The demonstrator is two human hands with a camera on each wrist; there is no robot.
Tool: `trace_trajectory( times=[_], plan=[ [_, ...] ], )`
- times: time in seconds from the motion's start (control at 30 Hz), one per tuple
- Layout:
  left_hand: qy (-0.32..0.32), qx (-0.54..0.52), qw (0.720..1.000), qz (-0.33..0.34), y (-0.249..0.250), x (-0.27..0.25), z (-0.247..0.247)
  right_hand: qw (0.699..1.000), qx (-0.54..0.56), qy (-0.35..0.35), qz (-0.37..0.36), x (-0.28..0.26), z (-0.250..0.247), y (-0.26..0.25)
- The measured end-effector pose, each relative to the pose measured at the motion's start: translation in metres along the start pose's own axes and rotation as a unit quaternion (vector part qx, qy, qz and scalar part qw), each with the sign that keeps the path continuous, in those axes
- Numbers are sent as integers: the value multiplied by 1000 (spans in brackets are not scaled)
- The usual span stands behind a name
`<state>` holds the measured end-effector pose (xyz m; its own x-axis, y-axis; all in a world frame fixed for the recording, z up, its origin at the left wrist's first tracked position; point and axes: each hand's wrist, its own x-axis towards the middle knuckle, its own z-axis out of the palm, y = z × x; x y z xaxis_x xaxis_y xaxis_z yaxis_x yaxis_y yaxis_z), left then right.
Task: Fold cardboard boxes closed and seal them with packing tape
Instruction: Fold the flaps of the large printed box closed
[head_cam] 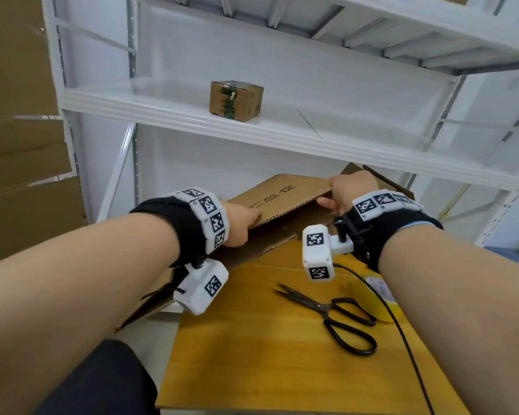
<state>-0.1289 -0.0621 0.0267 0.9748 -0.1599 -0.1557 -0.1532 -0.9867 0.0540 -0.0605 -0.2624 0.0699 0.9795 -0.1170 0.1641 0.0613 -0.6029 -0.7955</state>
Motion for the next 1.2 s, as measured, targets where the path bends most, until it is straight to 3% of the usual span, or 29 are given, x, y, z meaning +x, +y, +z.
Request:
trace_trajectory(
  times=[0.03,0.1,0.17,0.27,0.43,0.57,0.67,0.77,0.97,1.1,1.2],
  plan=[
    [22,-5,1000,3,-2,-2,-4,992,121,25,28,-4,2,1],
    [82,-34,996,-2,-8,-6,-14,979,178,90,42,-5,5,2],
    [147,-57,987,-25,-17,-7,-27,982,147,121,5,-5,5,4],
    [218,-65,973,-50,-32,-4,-48,981,18,166,-96,-4,-3,6],
    [308,-30,947,-84,-39,-6,-87,969,-27,132,-205,-8,-3,-6],
    [310,-30,943,-118,-42,-4,-111,965,-12,66,-253,-18,5,-27],
    [316,-28,938,-137,-44,-4,-120,972,72,59,-217,-20,9,-42],
    [305,-44,943,-127,-47,-3,-126,977,64,87,-182,-16,4,-51],
    [299,-64,942,-140,-52,-7,-157,958,-34,179,-223,-9,-17,-68],
    [283,-26,949,-134,-47,-7,-173,950,-84,201,-222,-6,-37,-77],
    [277,-68,951,-122,-40,-5,-181,946,-123,211,-213,-3,-41,-76]
  ],
)
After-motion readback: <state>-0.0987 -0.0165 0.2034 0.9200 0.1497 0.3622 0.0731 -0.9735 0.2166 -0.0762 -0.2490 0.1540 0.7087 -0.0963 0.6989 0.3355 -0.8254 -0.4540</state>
